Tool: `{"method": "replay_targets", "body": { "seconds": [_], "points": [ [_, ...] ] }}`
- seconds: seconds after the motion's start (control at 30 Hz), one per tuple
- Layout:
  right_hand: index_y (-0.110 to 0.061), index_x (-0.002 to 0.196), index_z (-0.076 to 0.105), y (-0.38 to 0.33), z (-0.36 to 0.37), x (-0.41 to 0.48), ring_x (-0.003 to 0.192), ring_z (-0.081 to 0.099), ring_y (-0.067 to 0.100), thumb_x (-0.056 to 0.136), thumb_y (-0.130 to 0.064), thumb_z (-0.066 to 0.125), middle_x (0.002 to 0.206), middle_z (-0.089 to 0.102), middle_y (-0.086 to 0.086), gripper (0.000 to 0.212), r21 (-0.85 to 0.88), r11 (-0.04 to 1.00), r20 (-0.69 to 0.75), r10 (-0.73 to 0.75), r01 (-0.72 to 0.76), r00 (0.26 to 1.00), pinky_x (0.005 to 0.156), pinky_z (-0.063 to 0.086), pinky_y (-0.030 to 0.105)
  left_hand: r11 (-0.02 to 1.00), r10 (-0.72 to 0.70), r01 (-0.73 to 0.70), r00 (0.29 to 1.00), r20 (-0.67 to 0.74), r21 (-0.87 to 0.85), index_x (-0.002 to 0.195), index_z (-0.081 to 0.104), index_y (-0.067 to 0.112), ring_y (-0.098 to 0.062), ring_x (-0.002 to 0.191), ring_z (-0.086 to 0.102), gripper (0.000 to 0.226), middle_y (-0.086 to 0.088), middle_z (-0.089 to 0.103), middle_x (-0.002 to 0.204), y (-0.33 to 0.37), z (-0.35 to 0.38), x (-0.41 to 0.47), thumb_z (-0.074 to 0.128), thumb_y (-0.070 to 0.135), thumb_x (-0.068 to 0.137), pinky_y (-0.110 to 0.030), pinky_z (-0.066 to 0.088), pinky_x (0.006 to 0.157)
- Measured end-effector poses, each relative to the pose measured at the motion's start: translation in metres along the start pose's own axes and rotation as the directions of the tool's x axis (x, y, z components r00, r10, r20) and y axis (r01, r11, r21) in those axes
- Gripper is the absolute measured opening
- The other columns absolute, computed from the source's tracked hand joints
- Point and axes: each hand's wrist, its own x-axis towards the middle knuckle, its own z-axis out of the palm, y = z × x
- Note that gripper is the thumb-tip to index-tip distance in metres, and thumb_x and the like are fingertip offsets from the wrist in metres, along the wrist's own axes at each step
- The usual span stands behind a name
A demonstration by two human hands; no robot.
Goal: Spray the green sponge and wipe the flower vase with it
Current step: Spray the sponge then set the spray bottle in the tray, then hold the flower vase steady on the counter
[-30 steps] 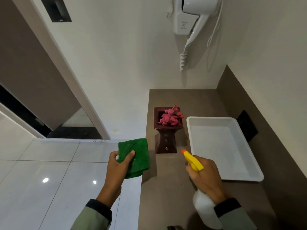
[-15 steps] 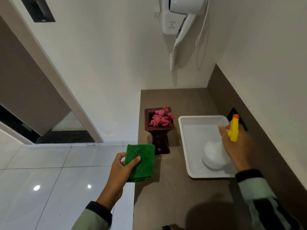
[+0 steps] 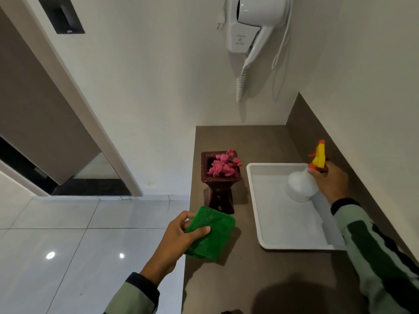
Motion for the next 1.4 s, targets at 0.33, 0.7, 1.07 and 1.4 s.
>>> {"method": "replay_targets", "body": {
  "seconds": [0.33,0.7,1.07,1.4],
  "points": [
    [-0.052,0.112,0.055,-0.072,0.052,-0.179,0.112,0.057,0.002,0.059,-0.06,0.08,0.124,0.051,-0.026,0.06,0.212,0.958,0.785,-0.284,0.192,0.55,0.09,0.053,0.025,0.978,0.047,-0.103,0.956,0.29,0.181,0.104,0.072,0.02,-0.026,0.096,0.075,0.027,-0.007,0.078,0.105,0.028,-0.015,0.003,0.083,0.018,0.079,-0.041,0.063,0.08],
    [-0.033,0.126,0.035,-0.037,0.112,-0.205,0.092,0.056,0.012,0.092,-0.011,0.055,0.127,0.053,0.011,0.046,0.267,0.962,0.396,-0.053,-0.06,0.917,0.067,0.049,0.013,0.462,0.588,-0.528,0.784,0.199,0.713,0.117,0.067,0.026,-0.009,0.114,0.06,0.057,0.006,0.069,0.123,0.124,-0.029,0.042,0.066,0.064,0.075,-0.037,0.055,0.095],
    [-0.01,0.153,0.007,-0.063,0.171,-0.19,0.145,0.025,0.032,0.097,-0.023,0.05,0.16,0.02,0.017,0.071,0.043,0.999,0.113,-0.021,0.016,0.993,0.117,0.029,0.044,0.262,0.293,-0.477,0.868,0.401,0.839,0.153,0.025,0.014,-0.029,0.135,0.042,0.115,-0.01,0.043,0.15,0.123,0.001,0.122,0.073,0.072,0.066,-0.046,0.038,0.113],
    [-0.006,0.152,-0.004,-0.053,0.206,-0.213,0.143,0.029,0.038,0.097,-0.021,0.044,0.162,0.001,0.022,0.074,-0.151,0.983,0.238,-0.065,0.103,0.969,0.105,0.046,0.046,0.269,0.292,-0.479,0.867,0.403,0.836,0.152,0.022,0.015,-0.029,0.133,0.037,0.111,-0.011,0.039,0.148,0.111,0.003,0.128,0.043,0.084,0.067,-0.049,0.035,0.113]
  ]
}}
